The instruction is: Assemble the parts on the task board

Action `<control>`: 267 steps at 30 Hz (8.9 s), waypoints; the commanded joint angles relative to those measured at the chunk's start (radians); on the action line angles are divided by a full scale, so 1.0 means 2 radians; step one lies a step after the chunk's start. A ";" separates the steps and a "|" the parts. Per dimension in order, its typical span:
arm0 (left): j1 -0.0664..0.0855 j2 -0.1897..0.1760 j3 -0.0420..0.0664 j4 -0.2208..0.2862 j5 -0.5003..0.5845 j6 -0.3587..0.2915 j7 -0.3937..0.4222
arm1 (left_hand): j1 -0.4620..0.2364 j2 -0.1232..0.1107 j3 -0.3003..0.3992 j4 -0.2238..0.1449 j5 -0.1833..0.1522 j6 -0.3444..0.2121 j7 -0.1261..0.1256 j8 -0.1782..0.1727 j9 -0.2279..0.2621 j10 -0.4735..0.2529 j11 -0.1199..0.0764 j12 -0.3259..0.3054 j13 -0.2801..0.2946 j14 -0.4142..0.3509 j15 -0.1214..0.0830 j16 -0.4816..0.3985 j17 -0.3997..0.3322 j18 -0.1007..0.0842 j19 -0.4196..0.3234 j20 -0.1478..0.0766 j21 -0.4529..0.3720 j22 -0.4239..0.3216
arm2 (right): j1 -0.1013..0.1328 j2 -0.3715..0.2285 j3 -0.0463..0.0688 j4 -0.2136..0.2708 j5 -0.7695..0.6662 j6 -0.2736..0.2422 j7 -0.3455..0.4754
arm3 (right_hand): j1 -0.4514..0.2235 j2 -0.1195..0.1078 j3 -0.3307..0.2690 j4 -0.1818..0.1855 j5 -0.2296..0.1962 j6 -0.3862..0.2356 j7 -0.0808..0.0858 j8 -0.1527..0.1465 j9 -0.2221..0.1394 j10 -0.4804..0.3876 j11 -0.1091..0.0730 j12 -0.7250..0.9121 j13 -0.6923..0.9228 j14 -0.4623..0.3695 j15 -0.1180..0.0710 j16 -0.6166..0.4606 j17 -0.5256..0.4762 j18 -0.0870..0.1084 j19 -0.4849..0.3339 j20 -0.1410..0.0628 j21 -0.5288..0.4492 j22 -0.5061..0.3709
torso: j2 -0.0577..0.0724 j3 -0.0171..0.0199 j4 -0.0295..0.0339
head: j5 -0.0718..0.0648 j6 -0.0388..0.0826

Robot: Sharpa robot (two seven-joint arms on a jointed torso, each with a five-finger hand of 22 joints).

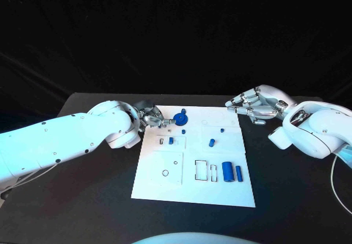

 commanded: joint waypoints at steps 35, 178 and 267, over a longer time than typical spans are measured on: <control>0.095 0.142 -0.026 -0.258 -0.026 0.280 -0.036 | 0.026 0.036 -0.075 0.001 -0.070 -0.015 0.014 -0.011 -0.022 -0.046 0.014 -0.041 -0.061 0.050 0.014 -0.003 0.126 0.020 -0.014 0.018 -0.060 -0.019 | -0.003 0.013 -0.001 -0.013 -0.004 0.005 0.006 | 0.001 -0.005 0.004 0.000 0.004 -0.001 -0.001 0.003 -0.001 0.001 0.000 0.001 -0.001 0.035 -0.004 -0.002 0.049 0.004 -0.002 -0.003 -0.002 0.000 | 0.001 0.0003 -0.0007 | 0.009 0.018; 0.055 0.045 -0.036 -0.088 -0.011 0.204 0.022 | 0.104 -0.022 0.296 -0.129 -0.024 -0.029 0.002 0.046 0.055 -0.001 0.001 -0.008 -0.058 0.052 0.004 0.001 0.132 0.008 0.013 0.007 -0.018 0.037 | -0.009 0.022 -0.001 -0.021 -0.007 0.020 0.010 | -0.001 -0.003 0.007 0.004 0.005 -0.001 0.000 0.004 -0.001 -0.003 0.000 -0.002 -0.005 0.034 -0.004 -0.005 0.045 0.005 -0.006 -0.003 -0.006 -0.009 | -0.001 0.0000 0.0011 | 0.015 0.003; 0.029 0.050 -0.037 -0.074 -0.048 0.262 -0.015 | -0.022 -0.013 0.246 -0.060 -0.029 0.004 -0.009 0.042 0.050 0.017 -0.006 0.017 -0.037 0.052 -0.001 0.001 0.132 0.005 0.018 0.003 -0.006 0.051 | -0.012 0.020 -0.001 -0.020 0.005 0.025 0.013 | 0.000 -0.002 0.011 0.005 0.007 -0.002 0.000 0.004 -0.001 -0.007 0.000 -0.006 -0.010 0.031 -0.004 -0.013 0.033 0.008 -0.012 -0.003 -0.014 -0.023 | 0.000 0.0002 0.0007 | 0.014 0.000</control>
